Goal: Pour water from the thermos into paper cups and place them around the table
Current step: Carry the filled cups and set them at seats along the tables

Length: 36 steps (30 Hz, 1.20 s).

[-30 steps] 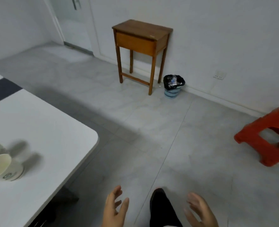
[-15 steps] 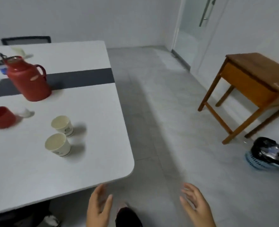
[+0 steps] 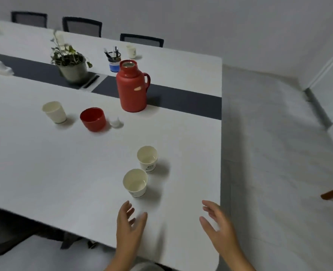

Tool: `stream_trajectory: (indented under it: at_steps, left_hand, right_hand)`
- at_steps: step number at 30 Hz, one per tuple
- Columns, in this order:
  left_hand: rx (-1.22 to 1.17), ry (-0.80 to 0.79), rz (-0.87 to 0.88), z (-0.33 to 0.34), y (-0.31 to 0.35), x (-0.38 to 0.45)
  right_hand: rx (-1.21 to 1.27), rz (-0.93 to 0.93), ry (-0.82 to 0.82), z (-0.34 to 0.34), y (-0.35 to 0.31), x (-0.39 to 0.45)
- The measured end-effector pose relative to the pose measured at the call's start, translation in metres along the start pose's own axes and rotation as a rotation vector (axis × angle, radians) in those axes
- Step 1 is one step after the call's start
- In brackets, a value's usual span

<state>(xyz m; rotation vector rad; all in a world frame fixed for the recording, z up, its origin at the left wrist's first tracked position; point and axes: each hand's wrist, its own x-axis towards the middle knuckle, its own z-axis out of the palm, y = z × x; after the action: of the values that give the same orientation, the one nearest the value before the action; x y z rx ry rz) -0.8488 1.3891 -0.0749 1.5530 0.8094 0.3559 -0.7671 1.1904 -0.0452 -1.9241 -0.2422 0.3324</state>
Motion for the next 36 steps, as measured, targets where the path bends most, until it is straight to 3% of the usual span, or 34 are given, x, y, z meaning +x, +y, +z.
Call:
stream_trajectory:
  at_steps: [11, 20, 26, 32, 36]
  left_hand:
    - [0.031, 0.119, -0.126, 0.006, 0.014, 0.065]
    - [0.124, 0.174, -0.148, 0.023, 0.003, 0.099]
    - [0.134, 0.236, -0.222, 0.03, -0.009, 0.1]
    - [0.173, 0.267, -0.325, 0.033, -0.021, 0.103]
    - [0.138, 0.42, -0.294, 0.037, -0.003, 0.096]
  right_hand:
    - [-0.065, -0.003, -0.292, 0.067, -0.019, 0.155]
    - [-0.146, -0.048, -0.526, 0.112, -0.026, 0.212]
    - [-0.088, -0.019, -0.593, 0.124, -0.026, 0.223]
    - [-0.04, -0.085, -0.552, 0.131, -0.025, 0.23]
    - [-0.001, -0.107, -0.6, 0.125, -0.032, 0.227]
